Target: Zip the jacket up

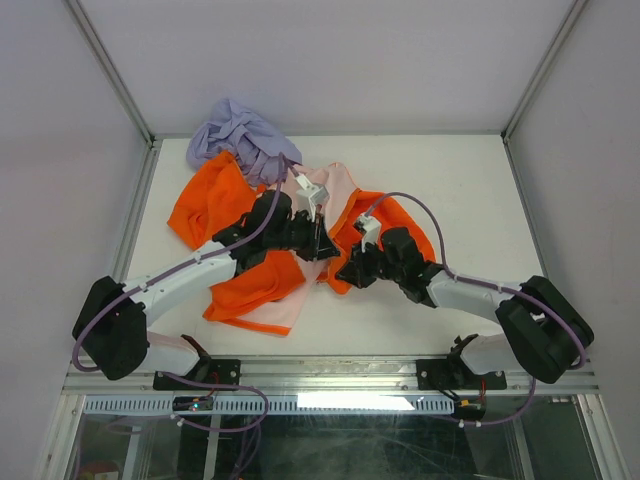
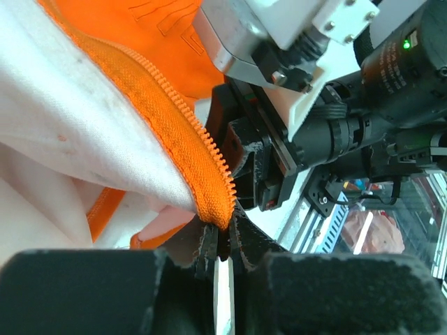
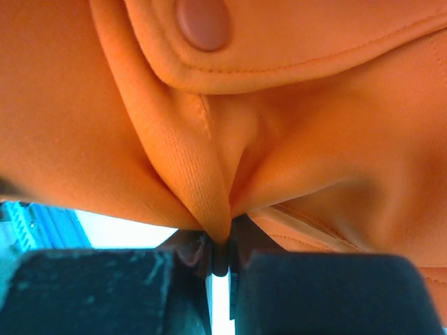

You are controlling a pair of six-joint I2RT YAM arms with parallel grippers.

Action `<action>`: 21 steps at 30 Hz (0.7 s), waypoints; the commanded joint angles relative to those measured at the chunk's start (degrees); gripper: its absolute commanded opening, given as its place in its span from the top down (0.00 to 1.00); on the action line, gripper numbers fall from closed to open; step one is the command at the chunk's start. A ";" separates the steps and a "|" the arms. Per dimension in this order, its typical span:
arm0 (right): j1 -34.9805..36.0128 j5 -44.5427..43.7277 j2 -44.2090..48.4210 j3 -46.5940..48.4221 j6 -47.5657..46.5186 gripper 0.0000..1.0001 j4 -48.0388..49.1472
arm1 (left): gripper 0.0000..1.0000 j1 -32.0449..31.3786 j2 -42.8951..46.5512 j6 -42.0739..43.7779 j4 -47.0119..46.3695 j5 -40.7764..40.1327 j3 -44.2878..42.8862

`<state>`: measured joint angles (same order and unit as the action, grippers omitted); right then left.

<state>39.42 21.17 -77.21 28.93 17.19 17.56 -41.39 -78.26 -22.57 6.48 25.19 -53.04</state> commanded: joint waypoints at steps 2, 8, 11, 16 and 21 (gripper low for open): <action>0.09 5.75 3.20 3.98 0.03 1.00 -3.13 | 0.80 2.55 4.04 -2.33 -0.11 -3.24 -2.94; -0.17 5.88 3.64 9.74 3.36 1.00 -15.15 | 0.42 3.21 7.00 -2.96 -2.04 -2.13 1.91; -0.19 5.73 3.29 12.12 5.21 1.00 -19.78 | 0.31 3.20 9.90 -4.05 -4.39 -0.96 6.62; -0.21 7.53 3.10 14.01 6.95 1.00 -22.04 | 0.27 3.19 12.47 -6.74 -12.11 1.18 14.34; -0.16 8.77 1.54 16.71 6.35 1.00 -24.75 | 0.31 3.15 10.49 -5.93 -16.31 2.03 16.67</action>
<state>39.24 27.00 -75.42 41.30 22.92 -5.63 -38.20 -67.40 -28.05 -0.99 24.73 -36.86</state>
